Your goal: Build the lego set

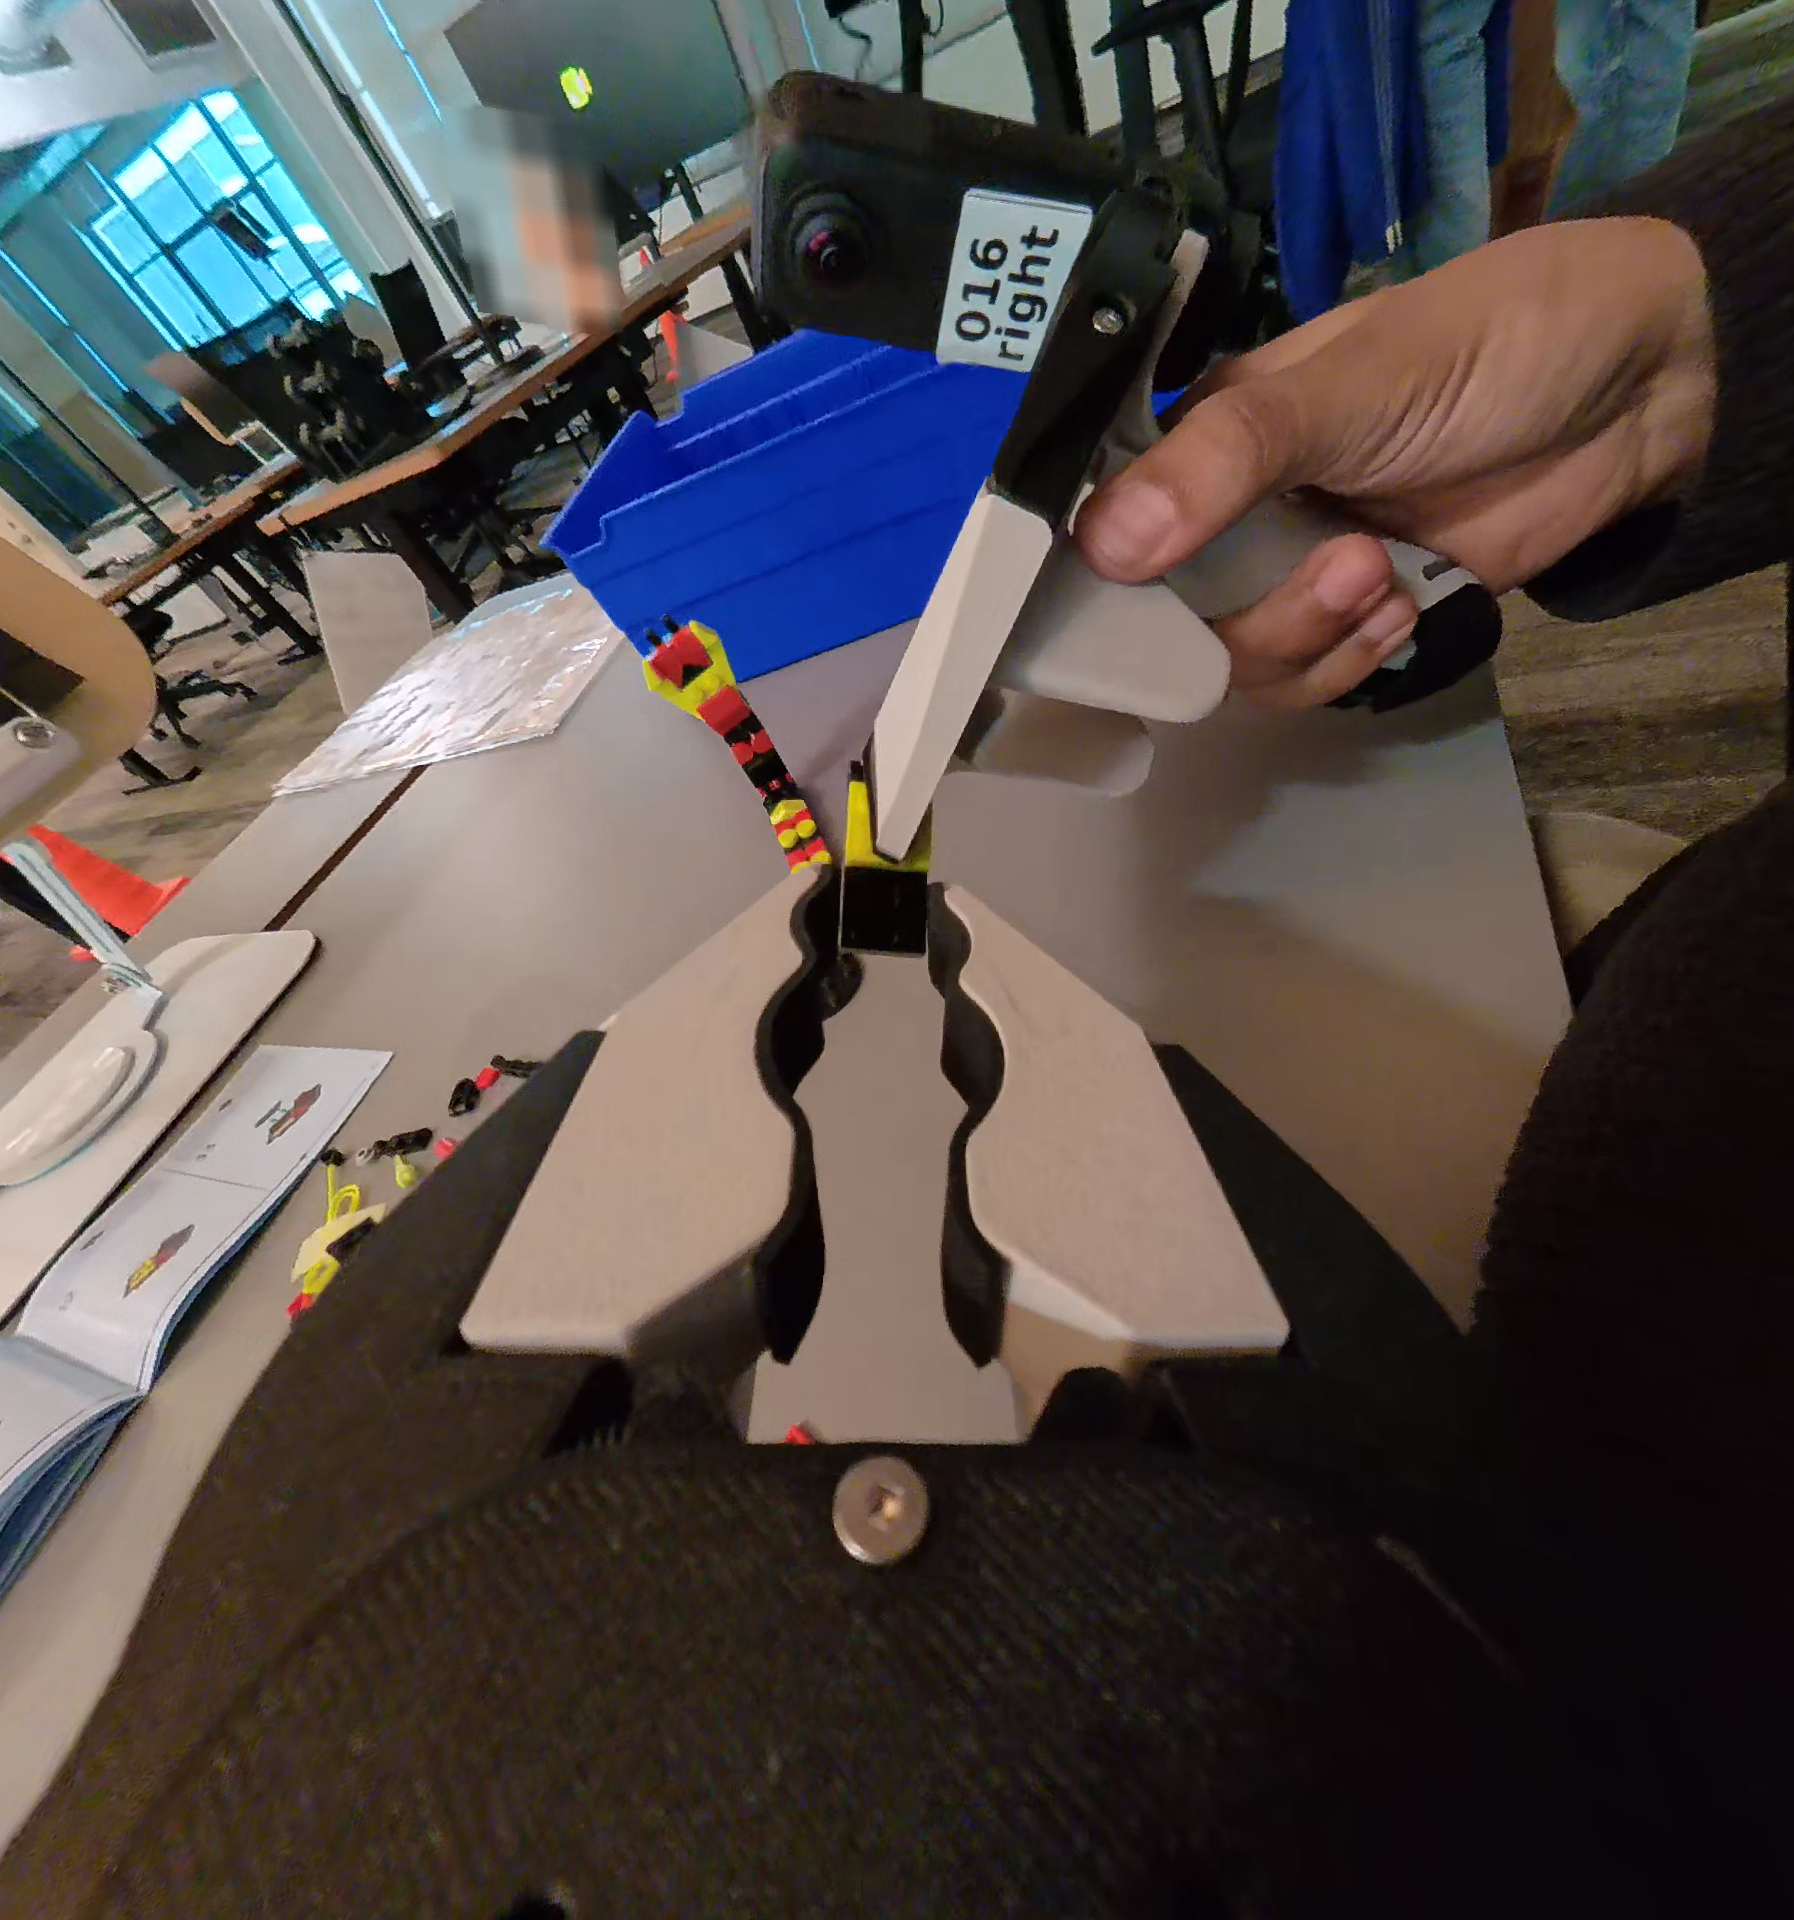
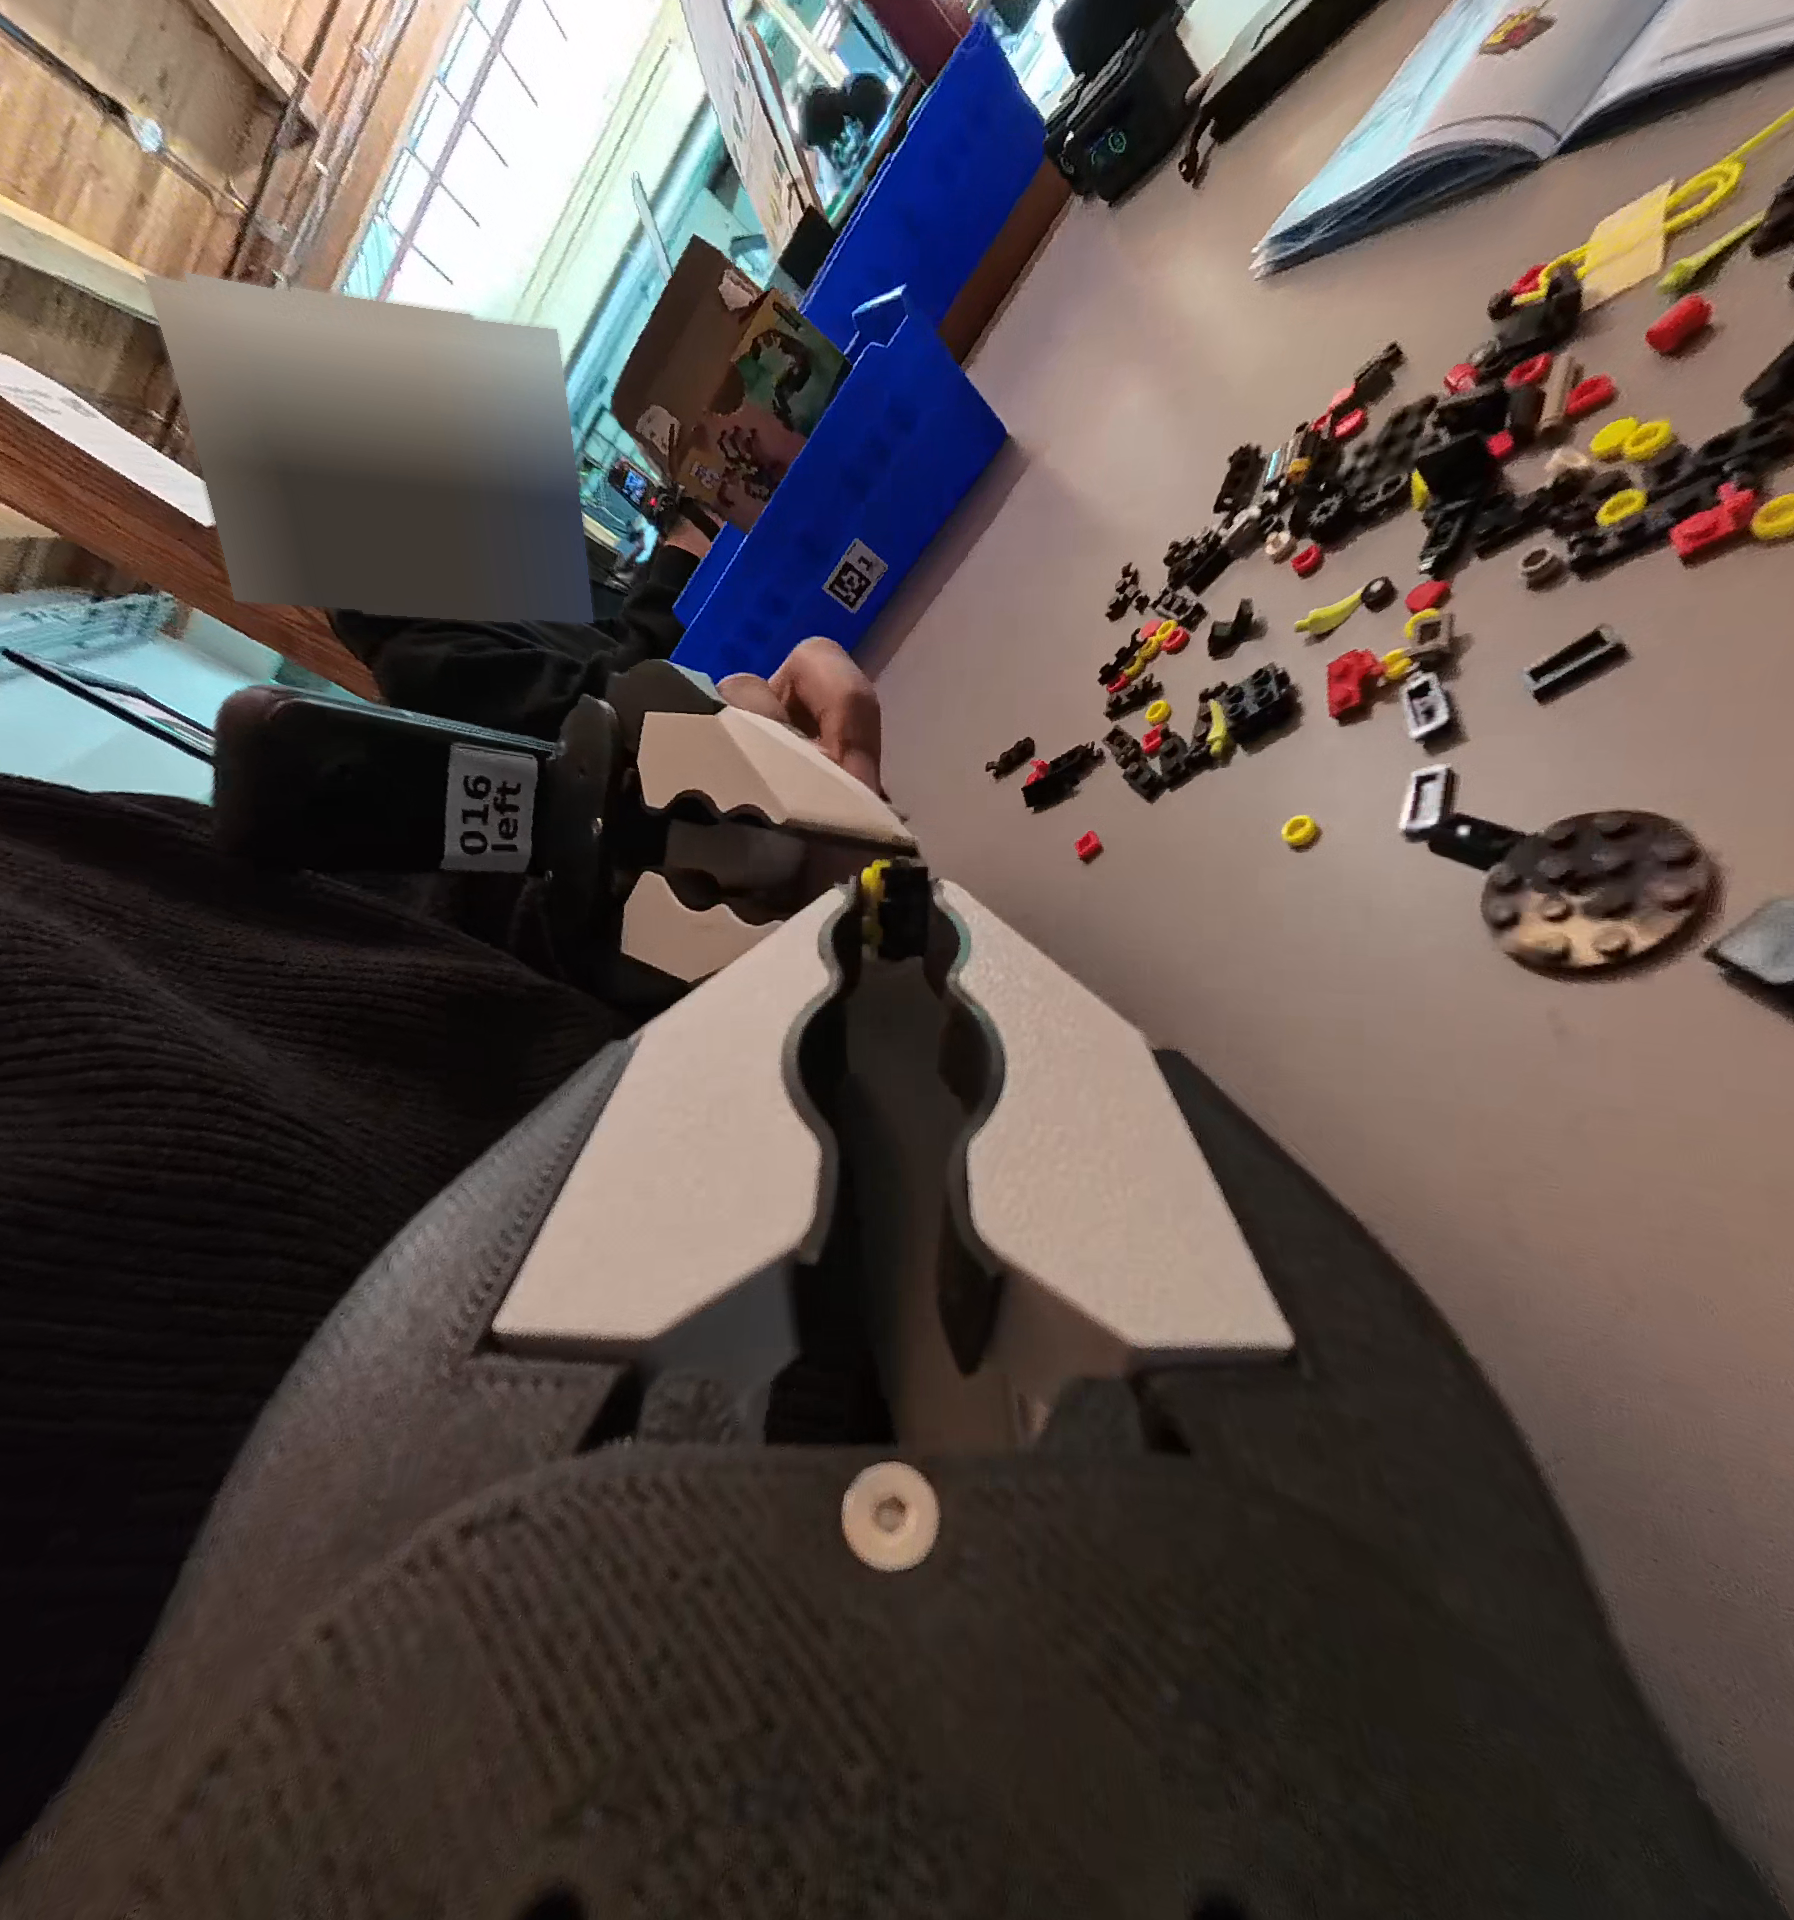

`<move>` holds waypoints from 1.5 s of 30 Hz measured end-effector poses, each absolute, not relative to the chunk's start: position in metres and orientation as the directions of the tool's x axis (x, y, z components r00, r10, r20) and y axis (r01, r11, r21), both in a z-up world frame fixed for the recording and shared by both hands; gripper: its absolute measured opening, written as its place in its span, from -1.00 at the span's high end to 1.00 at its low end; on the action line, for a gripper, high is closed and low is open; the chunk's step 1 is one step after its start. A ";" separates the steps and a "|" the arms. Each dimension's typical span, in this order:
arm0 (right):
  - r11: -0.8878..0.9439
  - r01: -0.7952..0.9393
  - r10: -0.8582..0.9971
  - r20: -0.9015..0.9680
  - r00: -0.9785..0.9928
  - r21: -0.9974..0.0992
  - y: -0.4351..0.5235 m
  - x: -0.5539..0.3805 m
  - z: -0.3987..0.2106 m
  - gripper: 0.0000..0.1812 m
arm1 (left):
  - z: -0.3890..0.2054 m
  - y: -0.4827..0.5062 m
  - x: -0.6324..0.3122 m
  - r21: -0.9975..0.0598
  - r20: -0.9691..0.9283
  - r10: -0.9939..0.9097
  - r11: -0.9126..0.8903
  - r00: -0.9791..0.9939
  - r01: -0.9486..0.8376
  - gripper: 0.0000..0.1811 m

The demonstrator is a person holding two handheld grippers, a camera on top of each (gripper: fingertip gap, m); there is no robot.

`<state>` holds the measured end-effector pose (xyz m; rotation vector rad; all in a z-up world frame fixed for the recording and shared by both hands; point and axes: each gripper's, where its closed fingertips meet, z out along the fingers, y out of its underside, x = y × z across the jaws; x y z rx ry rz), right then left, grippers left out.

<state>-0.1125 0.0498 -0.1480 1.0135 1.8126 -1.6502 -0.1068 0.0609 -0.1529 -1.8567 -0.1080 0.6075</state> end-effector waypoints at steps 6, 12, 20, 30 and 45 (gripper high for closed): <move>-0.023 0.851 0.154 -0.843 -0.516 -0.525 0.052 -0.115 -0.157 0.64 | -0.163 0.061 -0.109 -0.902 -0.309 0.346 -0.402 0.886 -0.158 0.85; -0.026 0.782 0.305 -0.749 -0.587 -0.623 0.073 -0.134 -0.162 0.45 | -0.192 0.052 -0.121 -0.876 -0.187 0.369 -0.481 0.910 0.015 0.86; 0.281 0.645 0.460 -0.490 -0.740 -0.711 0.064 -0.122 -0.195 0.48 | -0.229 0.043 -0.121 -0.771 0.095 0.416 -0.544 0.904 0.332 0.85; 0.648 0.325 0.495 0.057 -0.867 -0.689 0.067 -0.127 -0.231 0.76 | -0.240 0.035 -0.116 -0.718 0.167 0.426 -0.566 0.889 0.406 0.85; 0.606 0.343 0.519 0.030 -0.854 -0.717 0.070 -0.135 -0.226 1.00 | -0.241 0.034 -0.114 -0.704 0.219 0.413 -0.560 0.884 0.437 0.84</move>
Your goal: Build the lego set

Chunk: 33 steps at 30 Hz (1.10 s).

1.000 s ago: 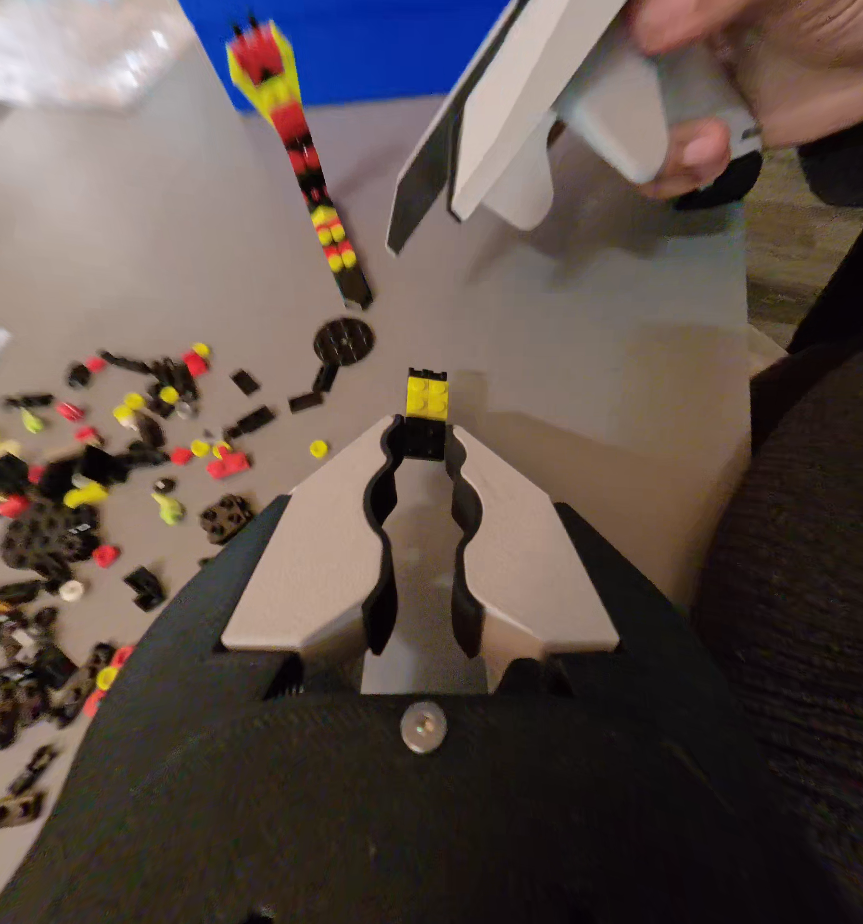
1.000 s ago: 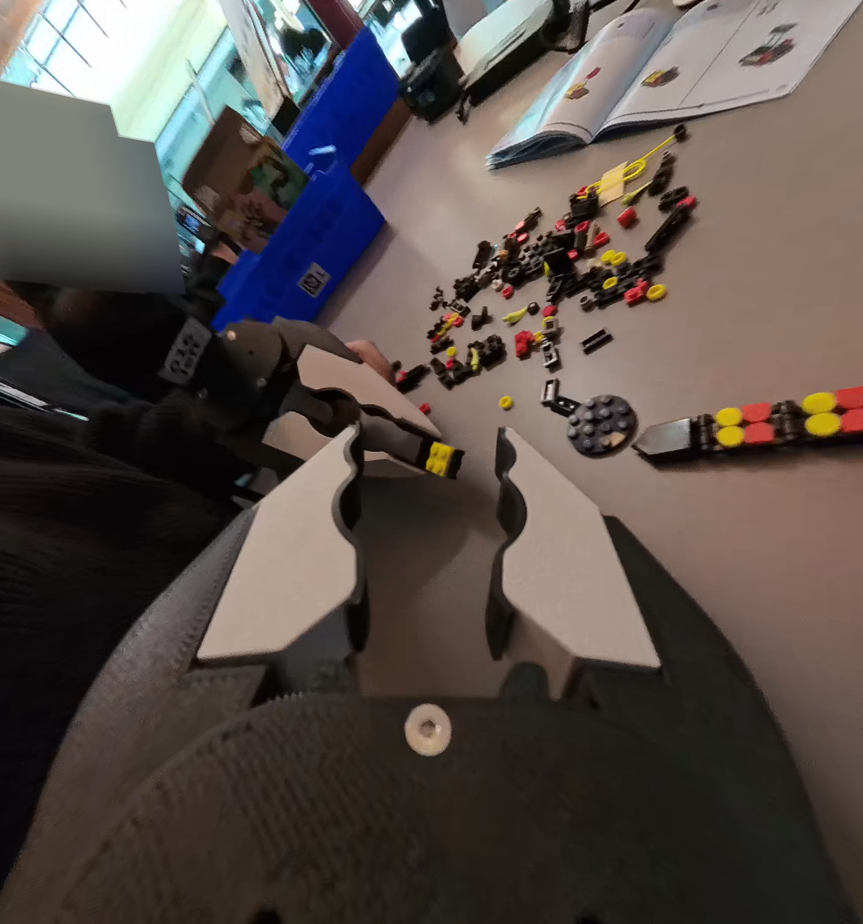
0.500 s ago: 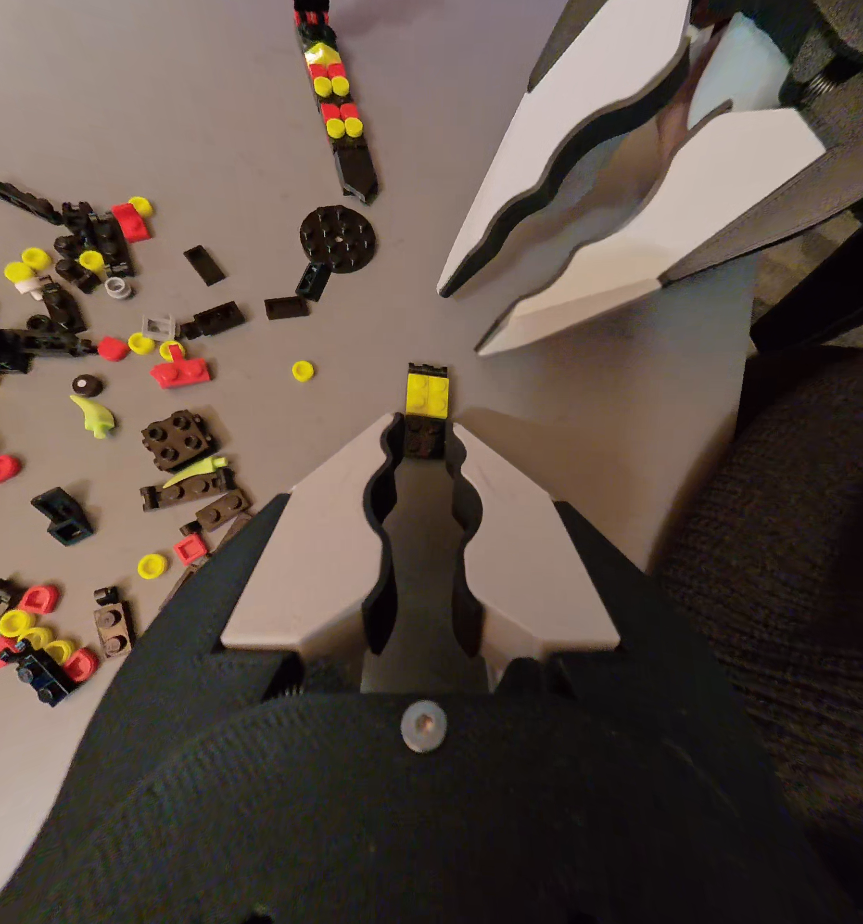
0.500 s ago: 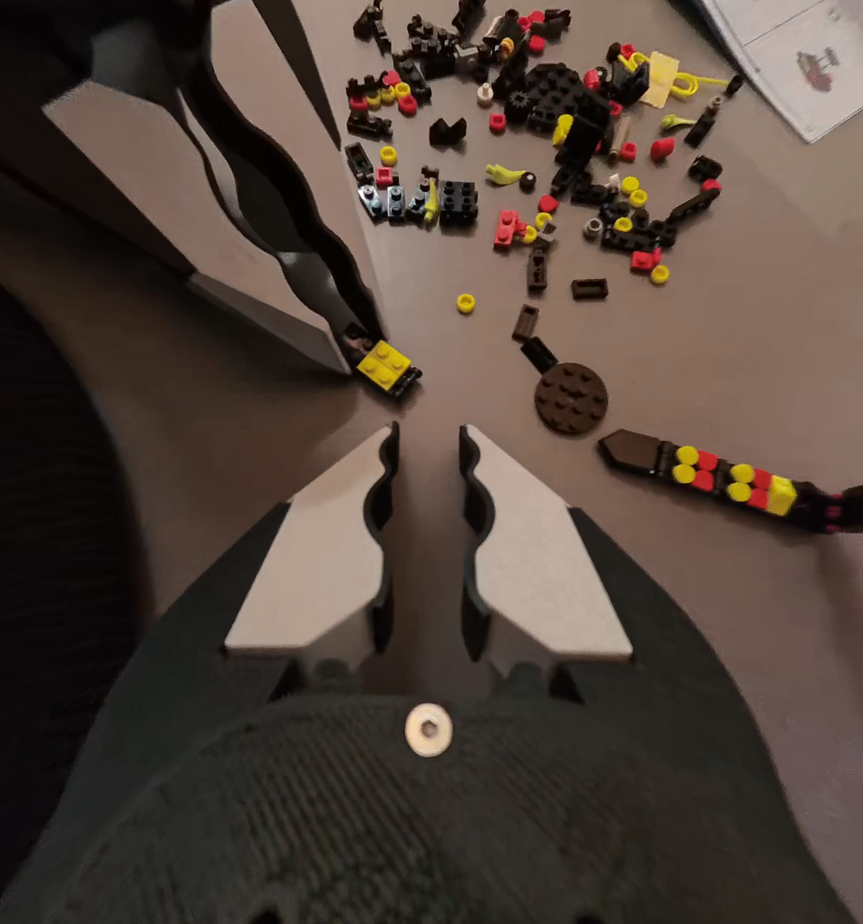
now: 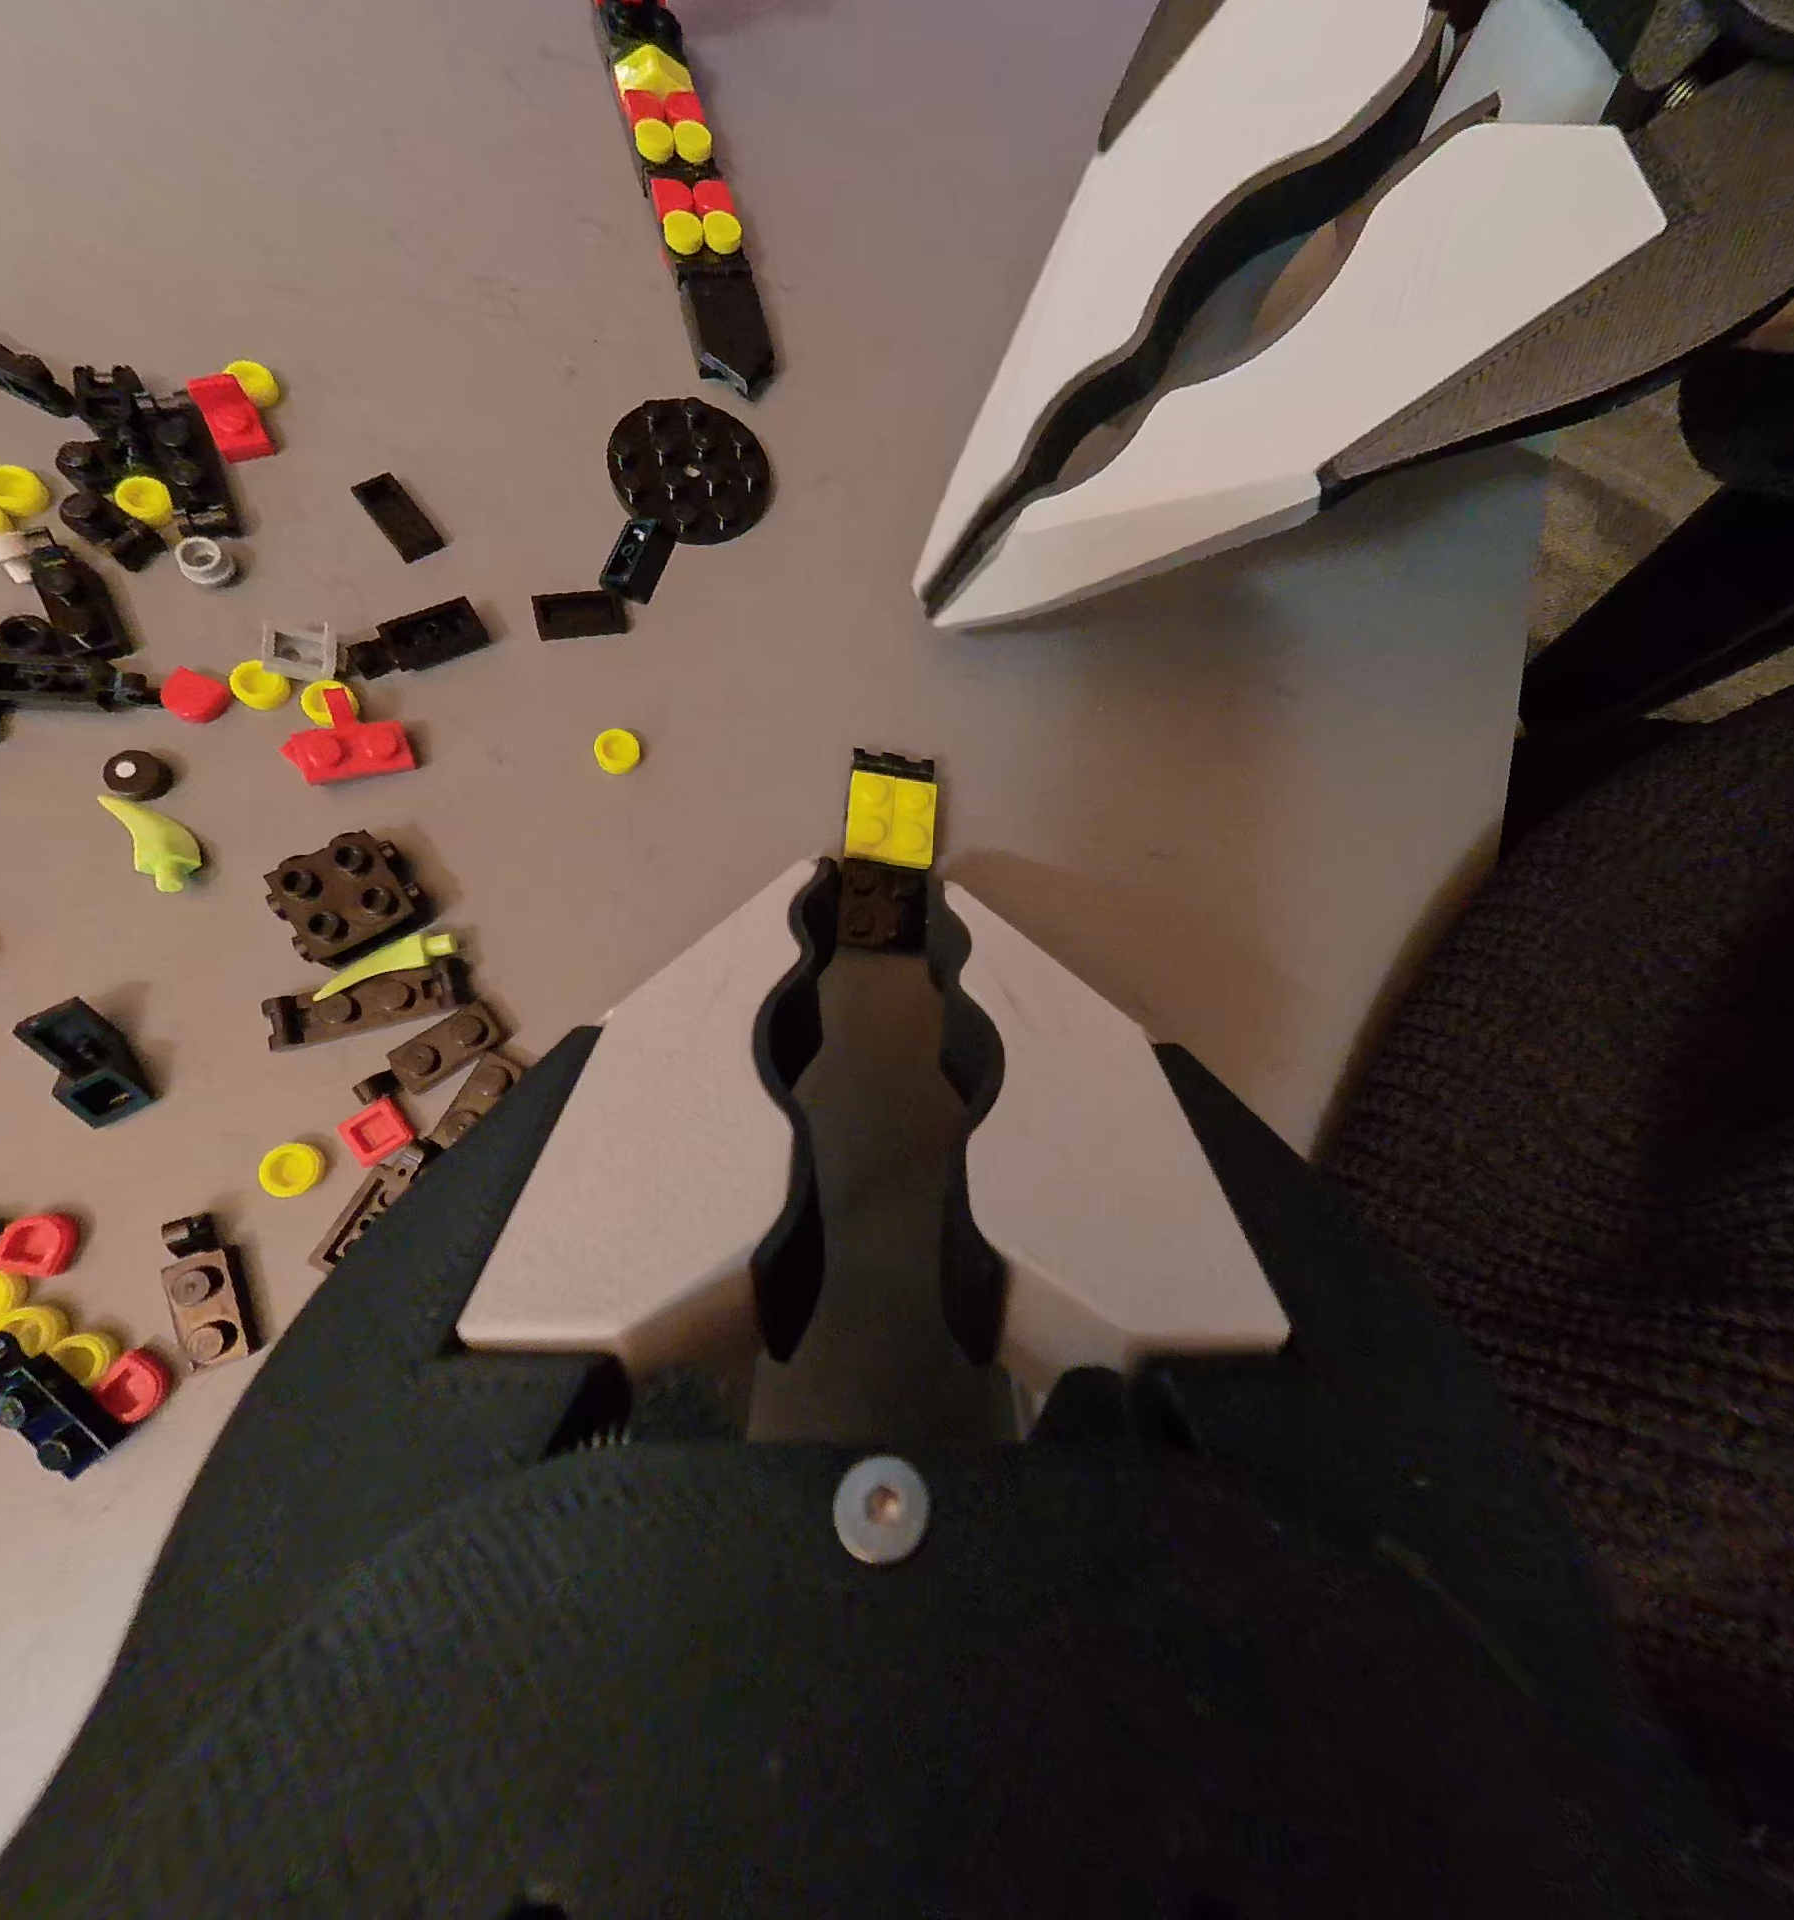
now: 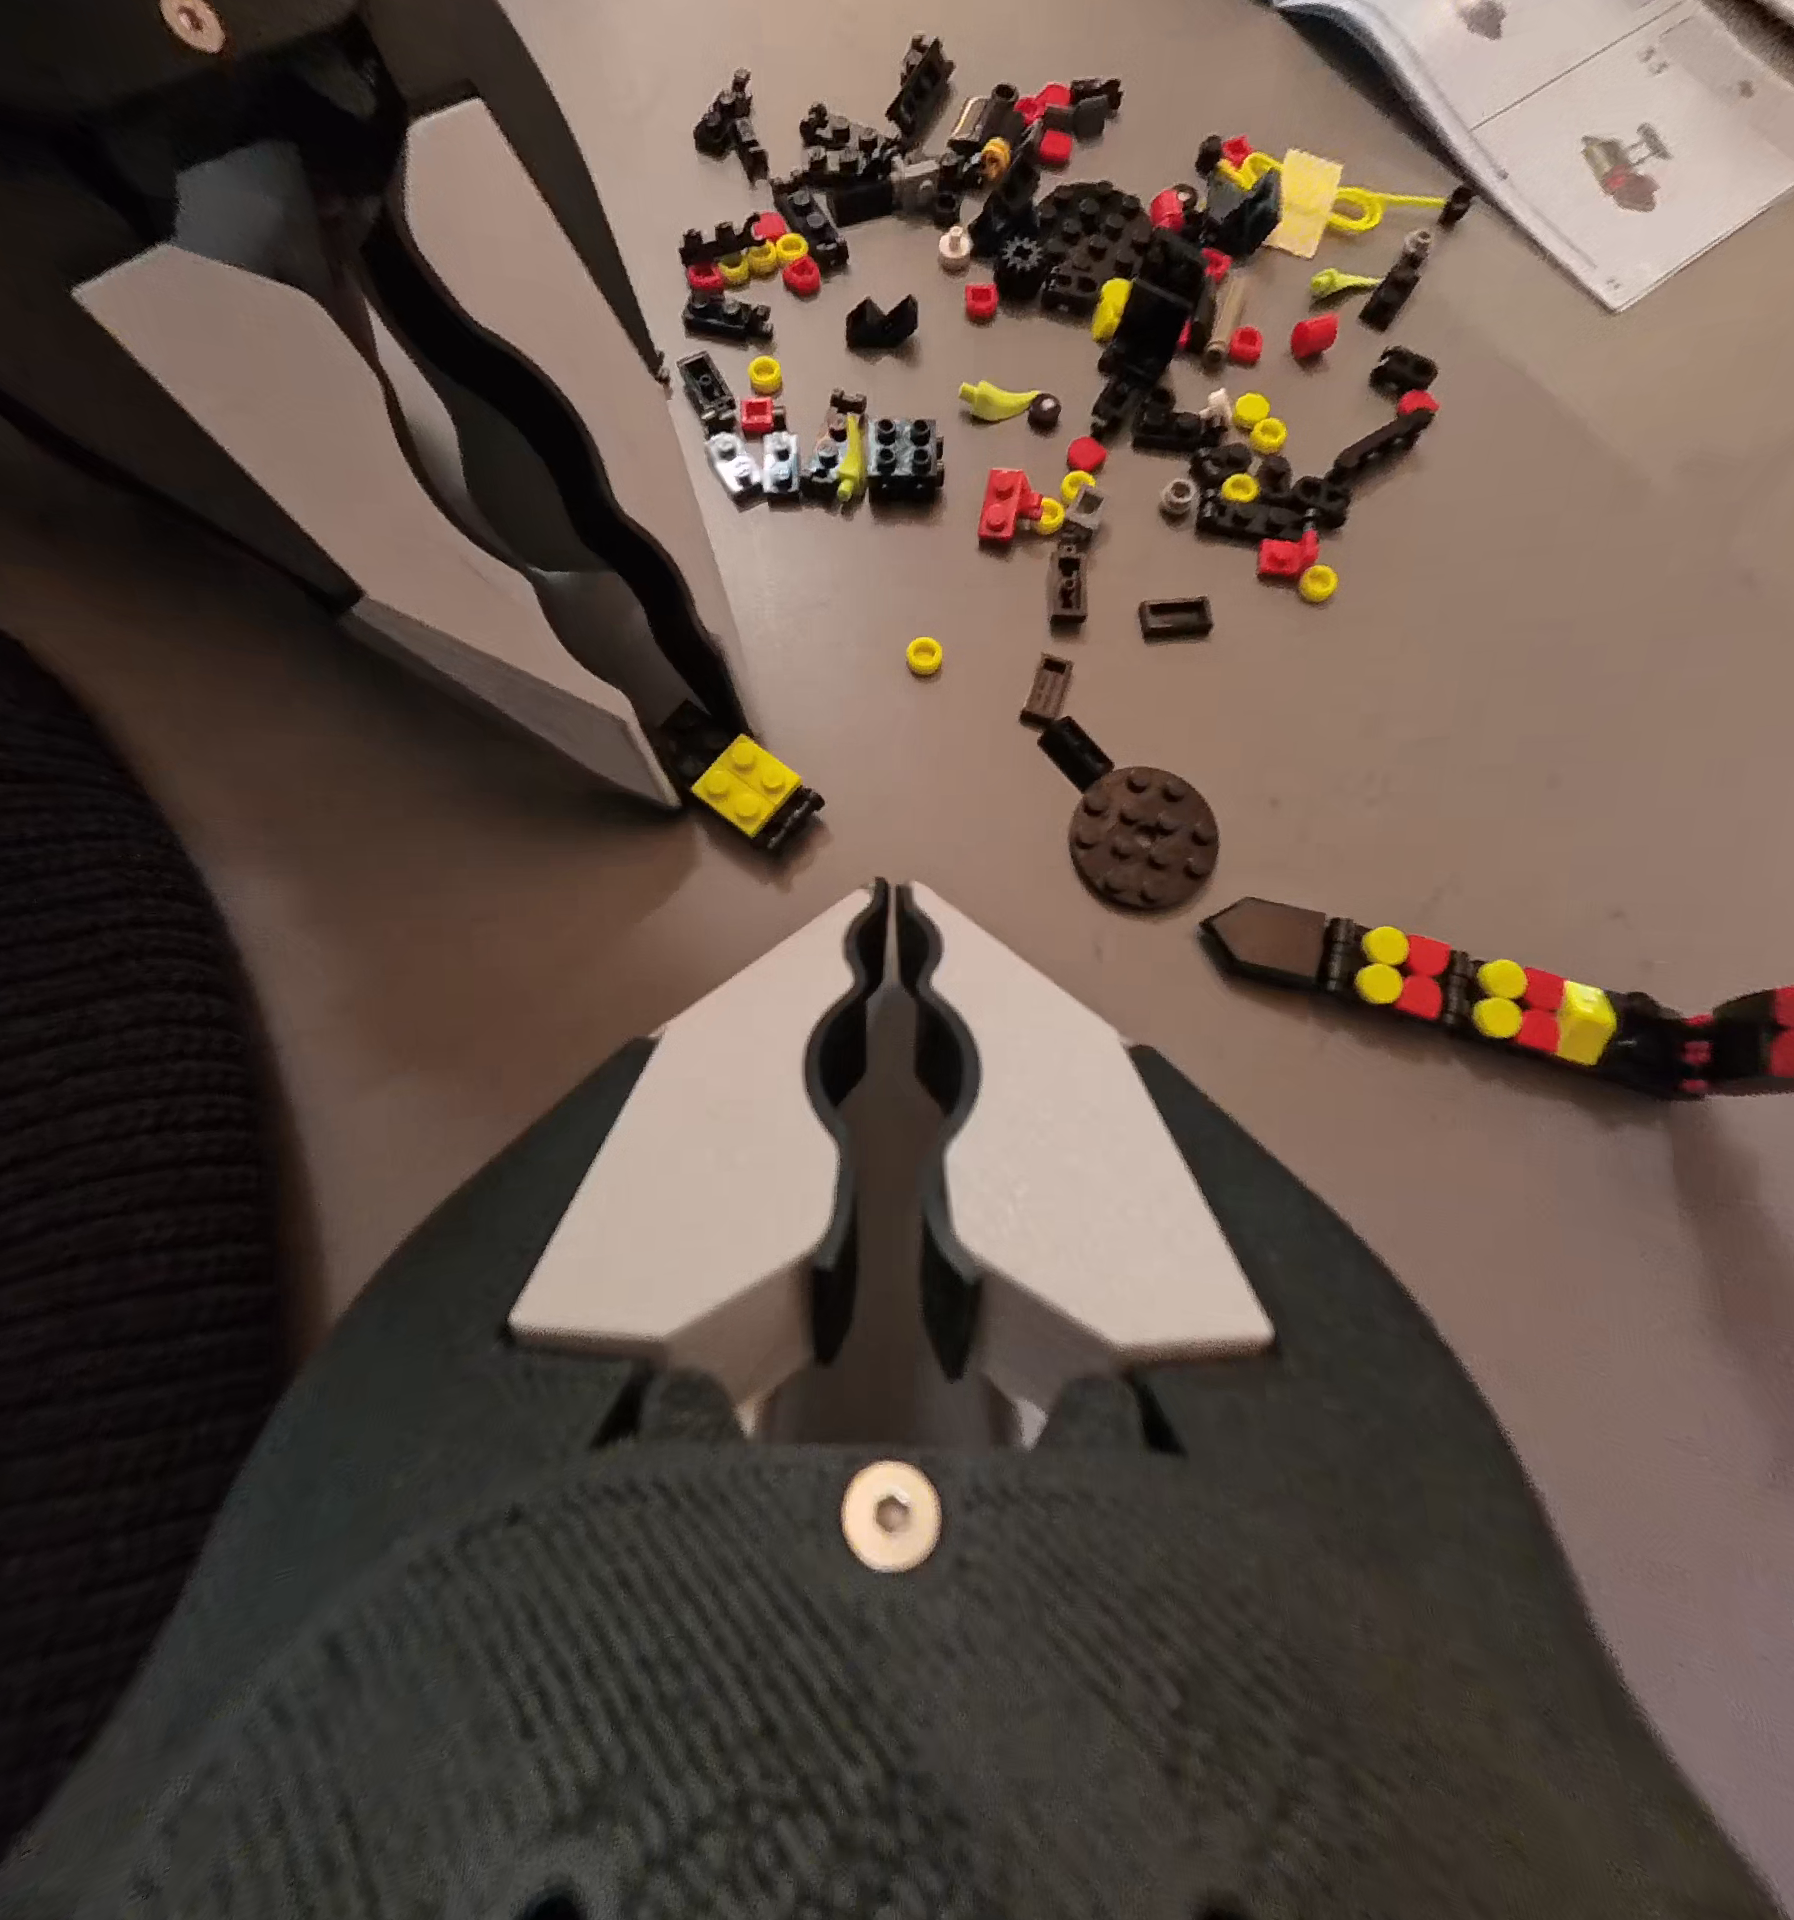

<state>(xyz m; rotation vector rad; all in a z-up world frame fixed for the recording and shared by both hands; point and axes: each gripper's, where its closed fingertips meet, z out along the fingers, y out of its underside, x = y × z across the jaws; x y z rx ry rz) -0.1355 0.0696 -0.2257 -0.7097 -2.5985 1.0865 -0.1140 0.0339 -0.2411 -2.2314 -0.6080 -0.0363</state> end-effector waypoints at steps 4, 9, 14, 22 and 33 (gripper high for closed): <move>0.536 0.282 0.573 0.098 -0.814 -0.796 0.072 -0.150 -0.203 0.86 | -0.241 0.034 -0.114 -0.705 0.212 0.414 -0.563 0.885 0.432 0.85; 0.461 0.268 0.615 0.087 -0.784 -0.846 0.079 -0.156 -0.188 0.79 | -0.241 0.034 -0.114 -0.706 0.201 0.412 -0.568 0.889 0.423 0.83; 0.468 0.249 0.612 0.108 -0.783 -0.848 0.078 -0.155 -0.188 0.80 | -0.241 0.034 -0.114 -0.710 0.204 0.415 -0.561 0.887 0.426 0.75; 0.426 0.195 0.629 0.134 -0.766 -0.884 0.078 -0.156 -0.177 0.59 | -0.238 0.034 -0.117 -0.715 0.241 0.421 -0.531 0.874 0.454 0.58; 0.325 0.303 0.625 -0.038 -0.780 -0.896 0.077 -0.154 -0.176 0.54 | -0.200 -0.023 -0.192 -0.815 0.267 0.679 -0.220 0.684 0.536 0.52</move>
